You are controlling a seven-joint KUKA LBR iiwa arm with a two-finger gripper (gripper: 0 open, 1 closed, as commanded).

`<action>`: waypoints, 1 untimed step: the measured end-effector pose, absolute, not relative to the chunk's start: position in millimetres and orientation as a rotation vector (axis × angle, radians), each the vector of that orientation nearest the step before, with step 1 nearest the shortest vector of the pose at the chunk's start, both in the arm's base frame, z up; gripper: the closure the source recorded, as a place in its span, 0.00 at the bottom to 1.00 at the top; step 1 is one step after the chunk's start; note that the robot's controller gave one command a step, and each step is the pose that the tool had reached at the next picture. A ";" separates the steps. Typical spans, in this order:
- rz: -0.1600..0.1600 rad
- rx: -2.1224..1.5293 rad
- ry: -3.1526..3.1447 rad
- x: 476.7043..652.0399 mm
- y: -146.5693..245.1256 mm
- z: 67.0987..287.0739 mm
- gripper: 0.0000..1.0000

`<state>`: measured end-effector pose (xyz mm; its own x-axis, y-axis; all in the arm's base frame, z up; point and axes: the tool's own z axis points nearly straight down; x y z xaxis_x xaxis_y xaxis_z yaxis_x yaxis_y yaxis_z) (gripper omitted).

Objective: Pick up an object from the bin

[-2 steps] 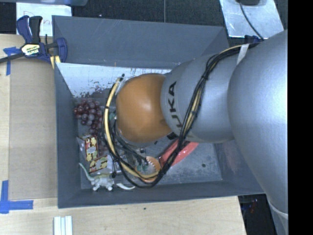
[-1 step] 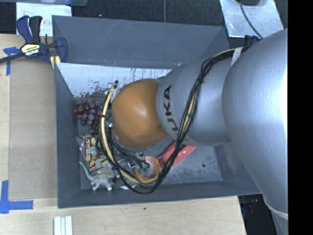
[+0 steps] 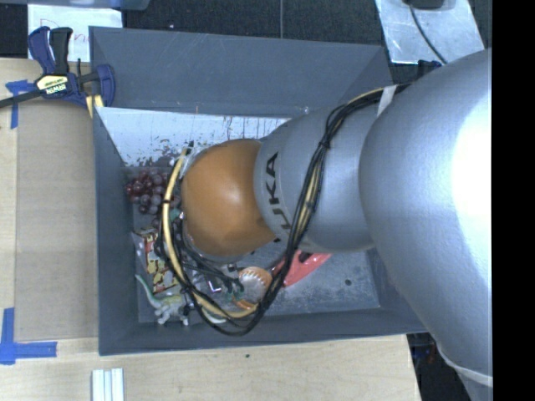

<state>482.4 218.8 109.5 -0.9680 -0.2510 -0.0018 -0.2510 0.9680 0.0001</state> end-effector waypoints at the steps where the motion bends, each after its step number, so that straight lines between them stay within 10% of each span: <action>1: 0.012 -0.307 3.108 486.6 190.3 73.6 0.00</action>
Offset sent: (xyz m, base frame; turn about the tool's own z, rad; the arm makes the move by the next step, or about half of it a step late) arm 0.0031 0.0263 -0.0395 -0.4196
